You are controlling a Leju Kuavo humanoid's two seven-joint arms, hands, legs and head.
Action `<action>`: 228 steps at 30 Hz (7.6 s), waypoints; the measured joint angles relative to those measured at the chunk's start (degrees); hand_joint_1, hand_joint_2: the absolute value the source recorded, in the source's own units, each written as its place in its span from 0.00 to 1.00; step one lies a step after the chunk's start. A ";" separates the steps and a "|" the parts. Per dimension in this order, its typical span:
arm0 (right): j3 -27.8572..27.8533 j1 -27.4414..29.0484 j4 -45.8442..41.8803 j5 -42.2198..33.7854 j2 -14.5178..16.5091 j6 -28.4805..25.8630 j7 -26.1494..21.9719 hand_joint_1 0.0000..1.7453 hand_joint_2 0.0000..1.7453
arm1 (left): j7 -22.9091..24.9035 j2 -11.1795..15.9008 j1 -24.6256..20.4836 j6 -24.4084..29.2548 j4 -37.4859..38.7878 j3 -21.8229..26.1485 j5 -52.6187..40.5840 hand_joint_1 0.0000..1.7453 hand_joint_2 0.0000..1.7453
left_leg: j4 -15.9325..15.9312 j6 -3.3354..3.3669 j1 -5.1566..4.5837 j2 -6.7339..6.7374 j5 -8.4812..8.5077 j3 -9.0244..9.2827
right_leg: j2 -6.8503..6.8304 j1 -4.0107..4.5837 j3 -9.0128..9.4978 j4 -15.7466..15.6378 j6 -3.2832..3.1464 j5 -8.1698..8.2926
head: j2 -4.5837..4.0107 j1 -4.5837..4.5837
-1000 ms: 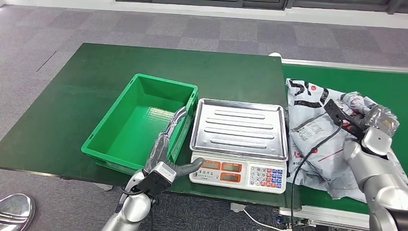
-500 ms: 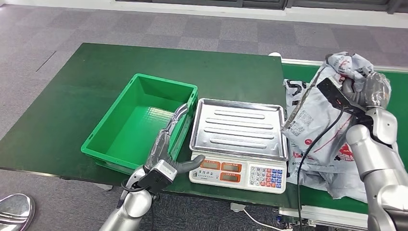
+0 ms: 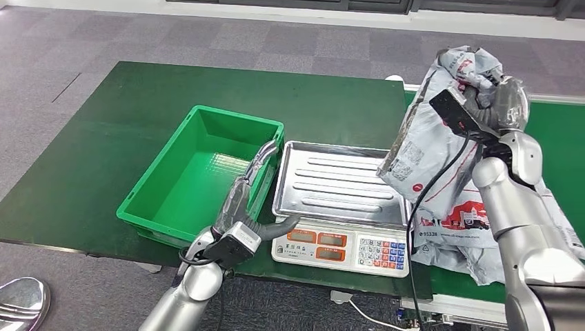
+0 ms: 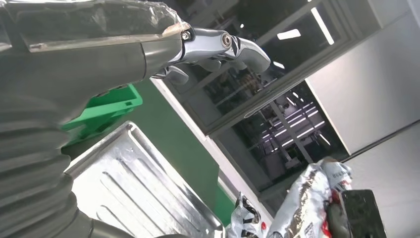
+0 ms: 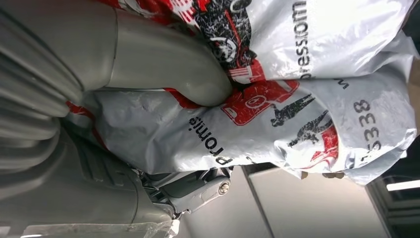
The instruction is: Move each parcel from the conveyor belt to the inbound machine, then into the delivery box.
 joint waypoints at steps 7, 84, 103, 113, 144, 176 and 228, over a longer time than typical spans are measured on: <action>1.70 -2.74 4.39 -0.87 2.01 0.01 -0.72 1.00 1.00 | -0.03 0.02 -0.27 0.86 -0.52 -0.71 -0.77 0.00 1.00 | 0.00 -0.02 0.02 -0.03 0.01 -0.01 | -0.02 0.02 -0.02 0.00 0.00 0.00 | 0.00 -0.01; 7.86 10.47 -17.42 0.25 8.39 -12.03 -2.02 0.00 1.00 | 9.65 2.67 -12.82 1.88 -2.59 -10.44 -16.94 0.00 1.00 | 0.00 -0.13 0.09 0.05 0.08 -0.03 | 0.06 0.08 -0.13 0.01 -0.08 0.05 | 0.01 -0.01; -1.70 25.83 -52.55 3.08 -1.54 -6.78 7.99 0.00 1.00 | 11.69 4.61 -10.66 1.61 -2.72 -10.44 -19.73 0.00 1.00 | 0.01 -0.10 0.08 -0.04 0.02 -0.06 | -0.02 0.07 -0.12 -0.03 -0.08 0.03 | 0.00 0.00; -11.22 39.33 -68.55 6.02 -1.88 -16.75 7.57 0.00 1.00 | 12.22 3.84 -11.16 -0.51 -2.18 -10.44 -22.08 0.00 1.00 | 0.00 -0.07 0.07 0.05 -0.07 -0.06 | 0.05 0.06 -0.16 -0.05 -0.07 -0.05 | 0.01 -0.01; -33.93 66.33 -82.74 -8.04 4.18 -2.45 1.05 0.00 1.00 | 12.91 2.11 -12.34 -1.70 1.24 -14.06 -19.68 0.00 1.00 | -0.03 -0.11 0.07 0.09 -0.35 0.04 | 0.08 0.06 -0.02 -0.06 -0.08 -0.26 | 0.00 -0.01; -15.83 69.12 -79.36 -15.44 19.79 3.17 -15.55 0.00 1.00 | 10.47 2.27 -4.60 -3.24 -7.87 -11.16 -16.86 0.00 1.00 | -0.07 -0.15 0.14 0.05 -0.37 0.06 | -0.04 0.14 0.04 -0.04 -0.15 -0.42 | 0.00 -0.01; -27.26 69.38 -75.62 4.12 20.48 -5.46 2.13 0.00 0.00 | 11.81 4.21 5.75 0.14 -13.06 -6.59 -19.79 0.00 1.00 | -0.07 -0.16 0.13 0.06 -0.52 0.09 | -0.03 0.13 0.06 -0.06 -0.16 -0.53 | 0.00 -0.01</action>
